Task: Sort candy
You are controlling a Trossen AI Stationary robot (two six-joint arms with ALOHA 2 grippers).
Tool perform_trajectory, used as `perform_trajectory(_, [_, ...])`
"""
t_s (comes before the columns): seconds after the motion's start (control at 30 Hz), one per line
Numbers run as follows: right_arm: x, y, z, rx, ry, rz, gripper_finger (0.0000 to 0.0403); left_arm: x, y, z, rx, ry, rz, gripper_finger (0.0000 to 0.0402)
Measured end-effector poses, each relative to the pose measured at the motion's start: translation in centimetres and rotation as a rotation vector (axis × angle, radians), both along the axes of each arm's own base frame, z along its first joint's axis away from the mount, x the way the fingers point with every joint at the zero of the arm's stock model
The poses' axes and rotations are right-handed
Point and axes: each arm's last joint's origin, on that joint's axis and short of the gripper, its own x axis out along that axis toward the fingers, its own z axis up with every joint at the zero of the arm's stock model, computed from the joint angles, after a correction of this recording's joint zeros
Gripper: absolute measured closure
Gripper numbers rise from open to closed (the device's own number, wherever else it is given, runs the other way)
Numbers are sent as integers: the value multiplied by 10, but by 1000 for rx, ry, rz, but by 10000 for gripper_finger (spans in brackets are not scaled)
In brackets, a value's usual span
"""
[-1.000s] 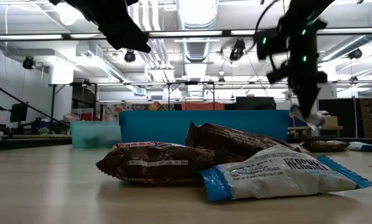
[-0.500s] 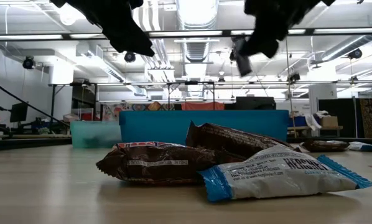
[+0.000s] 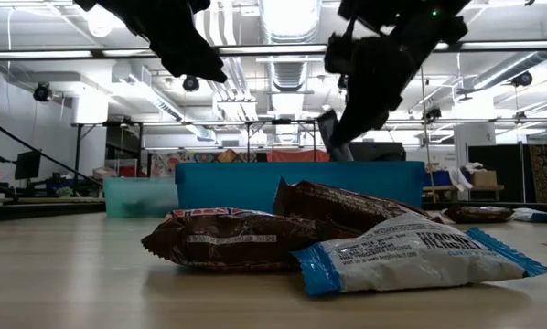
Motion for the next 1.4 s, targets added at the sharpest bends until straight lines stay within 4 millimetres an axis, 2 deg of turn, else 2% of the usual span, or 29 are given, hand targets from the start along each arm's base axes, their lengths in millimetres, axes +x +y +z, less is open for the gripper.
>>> perform_trajectory(0.27, [15,-5,-6,-127,169,-124,374,0,0,0,-3,0,2,206])
perform_trajectory(0.4, [26,-5,-8,-125,200,-159,368,0,0,0,-3,1,2,206])
perform_trajectory(0.73, [47,-6,-11,-115,231,-178,274,0,-1,0,-3,4,0,206])
perform_trajectory(0.9, [47,-5,-6,-119,229,-171,250,0,-1,0,-3,7,-2,206])
perform_trajectory(1.13, [36,-3,13,-109,210,-178,256,-1,-5,-2,-26,21,0,206])
perform_trajectory(1.4, [23,23,36,-89,160,-90,264,-3,-27,-3,-45,28,-73,206])
